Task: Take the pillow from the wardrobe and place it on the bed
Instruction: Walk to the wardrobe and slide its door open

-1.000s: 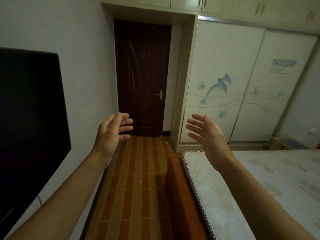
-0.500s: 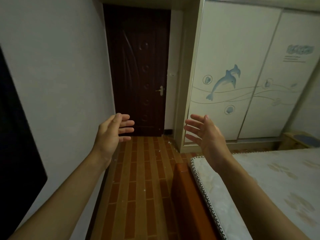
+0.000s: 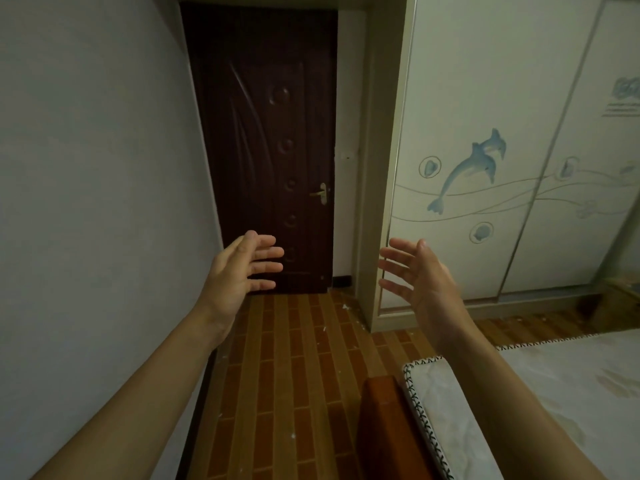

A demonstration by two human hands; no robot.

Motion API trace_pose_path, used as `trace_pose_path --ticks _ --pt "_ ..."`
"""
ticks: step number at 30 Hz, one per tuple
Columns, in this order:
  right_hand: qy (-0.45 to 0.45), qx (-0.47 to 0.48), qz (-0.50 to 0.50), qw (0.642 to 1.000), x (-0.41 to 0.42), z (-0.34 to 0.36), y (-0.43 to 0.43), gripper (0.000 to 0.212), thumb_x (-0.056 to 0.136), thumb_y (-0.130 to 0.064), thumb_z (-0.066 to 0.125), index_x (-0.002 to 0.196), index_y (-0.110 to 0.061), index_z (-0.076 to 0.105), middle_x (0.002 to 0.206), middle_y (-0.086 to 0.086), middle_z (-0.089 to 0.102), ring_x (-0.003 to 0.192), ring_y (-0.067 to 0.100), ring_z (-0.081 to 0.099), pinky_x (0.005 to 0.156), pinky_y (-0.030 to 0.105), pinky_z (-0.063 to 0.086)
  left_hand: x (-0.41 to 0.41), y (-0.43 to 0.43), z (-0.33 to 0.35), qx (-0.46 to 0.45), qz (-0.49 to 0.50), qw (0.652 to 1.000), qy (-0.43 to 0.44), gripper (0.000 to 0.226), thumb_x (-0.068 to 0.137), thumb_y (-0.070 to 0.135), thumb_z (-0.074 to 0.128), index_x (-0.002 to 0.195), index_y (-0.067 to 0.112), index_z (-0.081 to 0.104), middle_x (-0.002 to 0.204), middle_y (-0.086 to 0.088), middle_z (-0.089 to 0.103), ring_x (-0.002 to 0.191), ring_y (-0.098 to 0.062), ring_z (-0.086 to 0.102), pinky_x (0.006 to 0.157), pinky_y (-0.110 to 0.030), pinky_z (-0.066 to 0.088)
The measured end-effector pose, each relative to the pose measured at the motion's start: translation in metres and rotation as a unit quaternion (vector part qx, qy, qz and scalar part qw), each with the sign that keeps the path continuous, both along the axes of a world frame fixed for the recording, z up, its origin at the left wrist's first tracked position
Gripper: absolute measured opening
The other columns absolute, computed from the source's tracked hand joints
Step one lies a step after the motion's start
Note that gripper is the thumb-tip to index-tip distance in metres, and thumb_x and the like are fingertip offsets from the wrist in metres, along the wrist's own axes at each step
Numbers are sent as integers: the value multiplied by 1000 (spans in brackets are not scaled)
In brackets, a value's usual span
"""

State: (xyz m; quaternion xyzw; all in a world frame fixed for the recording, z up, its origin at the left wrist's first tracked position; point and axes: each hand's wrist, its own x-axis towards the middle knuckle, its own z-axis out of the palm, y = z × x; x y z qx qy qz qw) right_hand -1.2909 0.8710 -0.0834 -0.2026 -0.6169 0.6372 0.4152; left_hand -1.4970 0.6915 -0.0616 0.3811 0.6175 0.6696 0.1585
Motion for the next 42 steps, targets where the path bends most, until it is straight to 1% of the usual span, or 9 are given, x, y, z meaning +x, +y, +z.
trace_pose_path --ticks 5,8,12,17,25,30,35,40,42 --pt "-17 6 -20 1000 -68 -16 49 51 99 -57 32 124 -26 63 120 -5 71 114 14 67 103 47 50 -76 61 -16 -2 -23 1000 -14 50 99 53 31 123 20 60 116 -2 71 103 -17 70 84 -38 57" --pt "-35 5 -34 999 -108 -24 72 54 95 -62 34 124 -27 63 123 -3 70 117 17 65 105 50 48 -120 96 -30 -14 -43 998 -31 52 99 53 31 126 19 59 117 -3 71 102 -17 70 86 -39 57" --pt "-52 -9 -70 996 -168 -17 107 50 99 -56 32 123 -25 63 123 -1 70 117 19 65 106 50 48 -181 148 -34 -31 -87 995 -46 51 98 54 33 124 20 61 116 -3 71 103 -18 70 87 -40 57" --pt "-55 -2 -110 992 -224 -6 150 52 101 -54 29 127 -22 60 127 1 66 119 19 63 105 47 49 -244 209 -27 -31 -124 991 -43 48 98 53 34 121 22 62 114 0 72 101 -15 70 85 -38 57" --pt "-38 -19 -151 988 -292 -13 240 53 101 -55 28 127 -22 60 125 0 68 115 17 66 98 42 55 -317 313 -34 -34 -147 988 -37 43 100 48 33 119 22 62 115 -1 71 103 -17 69 88 -42 57" --pt "-27 -12 -162 986 -332 -21 316 64 89 -65 32 128 -23 59 129 0 65 117 18 64 99 41 54 -355 401 -34 -49 -157 986 -28 45 100 48 34 121 18 62 114 -2 72 103 -19 69 91 -46 56" --pt "2 -15 -192 981 -361 -11 405 54 100 -58 28 126 -24 60 125 -3 68 115 16 66 93 36 56 -387 494 -15 -38 -177 983 -15 44 99 49 36 117 21 64 111 -1 73 100 -17 71 89 -45 58" --pt "15 -13 -238 971 -376 5 471 58 96 -60 30 129 -22 57 125 -2 67 113 18 67 93 36 57 -411 577 -1 -24 -218 976 -13 48 98 52 33 118 21 64 111 -1 74 100 -17 71 86 -42 58" --pt "14 -15 -260 965 -381 8 496 57 97 -57 29 131 -20 56 126 0 66 114 19 66 94 38 56 -418 613 -1 -23 -233 972 -14 49 98 53 32 118 21 64 111 -1 73 100 -17 70 86 -42 58"
